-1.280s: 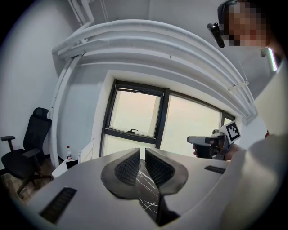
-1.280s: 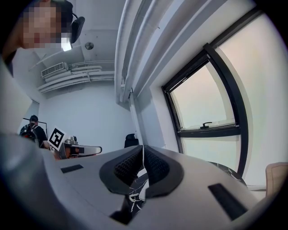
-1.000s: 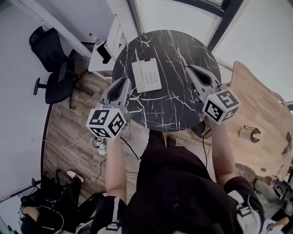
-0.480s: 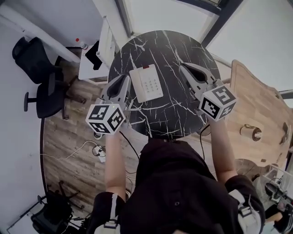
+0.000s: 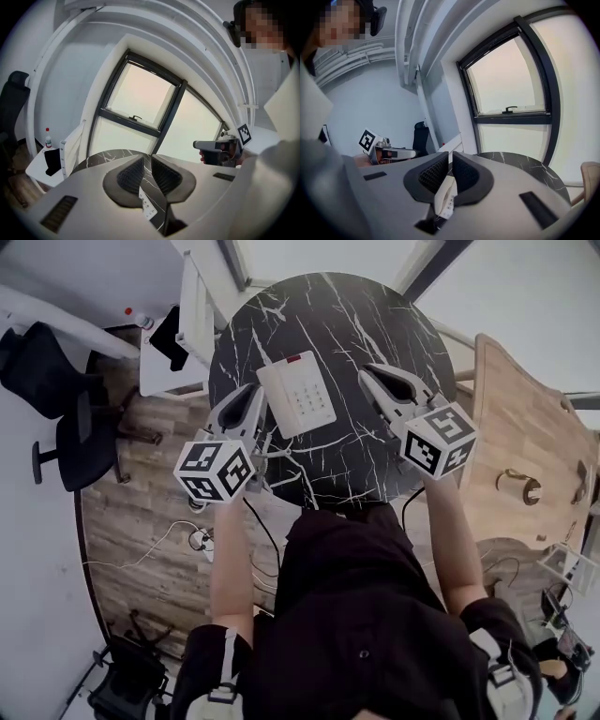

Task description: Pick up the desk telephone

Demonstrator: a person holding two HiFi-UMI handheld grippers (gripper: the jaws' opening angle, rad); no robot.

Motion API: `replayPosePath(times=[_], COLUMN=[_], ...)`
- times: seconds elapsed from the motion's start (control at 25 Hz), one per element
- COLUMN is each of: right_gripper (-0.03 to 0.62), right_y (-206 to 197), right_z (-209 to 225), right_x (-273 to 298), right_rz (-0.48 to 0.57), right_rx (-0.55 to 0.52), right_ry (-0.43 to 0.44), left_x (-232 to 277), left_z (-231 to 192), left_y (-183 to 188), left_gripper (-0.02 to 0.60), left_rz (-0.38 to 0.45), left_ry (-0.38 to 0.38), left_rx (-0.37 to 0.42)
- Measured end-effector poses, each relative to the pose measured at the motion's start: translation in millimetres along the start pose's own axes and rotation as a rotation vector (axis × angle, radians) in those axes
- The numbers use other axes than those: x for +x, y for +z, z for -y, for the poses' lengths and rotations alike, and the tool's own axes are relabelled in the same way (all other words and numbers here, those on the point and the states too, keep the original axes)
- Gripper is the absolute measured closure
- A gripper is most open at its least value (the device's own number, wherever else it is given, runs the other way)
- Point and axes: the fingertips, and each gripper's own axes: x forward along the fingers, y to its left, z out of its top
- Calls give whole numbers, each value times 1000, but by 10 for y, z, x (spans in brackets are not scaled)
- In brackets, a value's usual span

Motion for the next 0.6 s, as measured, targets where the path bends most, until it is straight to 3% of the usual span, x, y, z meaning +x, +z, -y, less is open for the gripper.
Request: replayPosePath(times=[0.32, 0.48, 0.56, 0.6], right_gripper=[560, 557, 525, 478], right_y=[-392, -599, -692, -748], right_z=[42, 70, 67, 63], right_x=[219, 325, 397, 438], right_rz=[-94, -145, -169, -184], right_rx=[44, 75, 92, 100], right_ry=[-7, 10, 32, 44], left_x=[104, 123, 124, 127], left_z=[-195, -261, -300, -322], left_y=[-375, -626, -745, -803], left_gripper=[531, 474, 453, 447], left_rz=[-74, -132, -162, -175], left_ry=[-6, -2, 8, 12], left_rx=[-65, -102, -113, -121])
